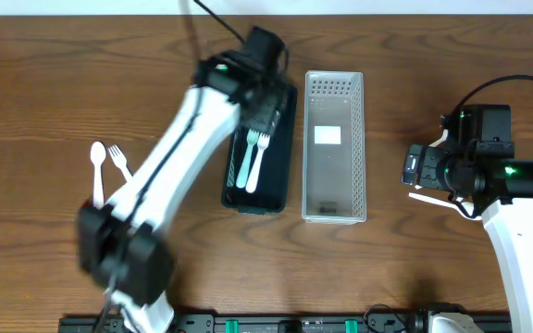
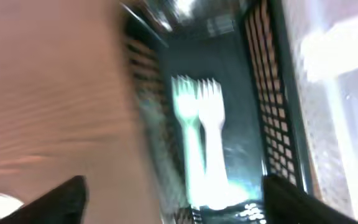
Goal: Pack container
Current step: 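Move the left gripper back and grasp the last white fork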
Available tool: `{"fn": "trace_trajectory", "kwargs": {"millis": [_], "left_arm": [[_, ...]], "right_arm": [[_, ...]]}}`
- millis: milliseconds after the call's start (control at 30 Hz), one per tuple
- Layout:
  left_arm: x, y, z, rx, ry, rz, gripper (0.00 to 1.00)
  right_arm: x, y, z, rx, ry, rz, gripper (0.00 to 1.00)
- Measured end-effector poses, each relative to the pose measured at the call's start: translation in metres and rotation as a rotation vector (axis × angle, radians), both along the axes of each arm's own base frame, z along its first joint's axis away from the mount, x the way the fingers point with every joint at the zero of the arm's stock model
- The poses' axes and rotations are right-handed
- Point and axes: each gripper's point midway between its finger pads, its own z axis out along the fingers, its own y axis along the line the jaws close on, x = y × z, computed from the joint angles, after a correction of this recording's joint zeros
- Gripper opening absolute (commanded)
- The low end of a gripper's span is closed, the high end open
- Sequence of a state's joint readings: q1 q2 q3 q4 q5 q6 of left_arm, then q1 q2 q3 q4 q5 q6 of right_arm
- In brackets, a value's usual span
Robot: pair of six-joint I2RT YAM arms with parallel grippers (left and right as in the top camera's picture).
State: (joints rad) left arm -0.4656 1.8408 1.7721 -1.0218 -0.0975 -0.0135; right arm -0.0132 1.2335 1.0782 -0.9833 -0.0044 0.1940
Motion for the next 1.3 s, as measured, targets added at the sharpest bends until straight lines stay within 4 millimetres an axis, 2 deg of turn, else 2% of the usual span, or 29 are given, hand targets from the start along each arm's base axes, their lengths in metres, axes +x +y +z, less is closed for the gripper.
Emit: {"fn": "trace_trajectory", "kwargs": {"millis": [33,100,200,300,367,433,533,633,733,800,967,1100,1300], "left_arm": [[-0.001,0.013,0.027,-0.008,-0.062,0.028,0.92],[-0.005,0.042,0.063,-0.017,-0.133,0.096,0.93],[-0.015,0.104,0.092,0.005,-0.173,0.245,0.93],[-0.027,0.164,0.088,0.047,-0.122,0.405,0.93],[-0.032,0.191,0.08,0.066,-0.081,0.485,0.93],[-0.035,0.216,0.069,0.063,-0.042,0.558,0.93],[-0.04,0.241,0.047,0.035,0.024,0.641,0.93],[-0.044,0.256,0.019,0.019,0.091,0.688,0.93],[-0.046,0.264,-0.018,-0.007,0.178,0.718,0.93],[-0.047,0.265,-0.044,-0.028,0.238,0.74,0.92],[-0.047,0.26,-0.093,-0.07,0.324,0.813,0.91],[-0.044,0.256,-0.115,-0.107,0.357,0.877,0.91],[-0.03,0.246,-0.135,-0.191,0.368,0.904,0.91]], "right_arm": [[0.0,0.0,0.0,0.0,0.0,0.0,0.99],[0.0,0.0,0.0,0.0,0.0,0.0,0.99],[0.0,0.0,0.0,0.0,0.0,0.0,0.99],[0.0,0.0,0.0,0.0,0.0,0.0,0.99],[0.0,0.0,0.0,0.0,0.0,0.0,0.99],[0.0,0.0,0.0,0.0,0.0,0.0,0.99],[0.0,0.0,0.0,-0.001,0.0,0.0,0.99],[0.0,0.0,0.0,-0.001,0.0,0.0,0.99],[0.0,0.0,0.0,-0.001,0.0,0.0,0.99],[0.0,0.0,0.0,-0.001,0.0,0.001,0.99],[0.0,0.0,0.0,-0.007,0.0,0.015,0.99],[0.0,0.0,0.0,-0.01,0.001,0.021,0.99],[-0.001,0.0,0.0,-0.013,0.002,0.028,0.99]]}}
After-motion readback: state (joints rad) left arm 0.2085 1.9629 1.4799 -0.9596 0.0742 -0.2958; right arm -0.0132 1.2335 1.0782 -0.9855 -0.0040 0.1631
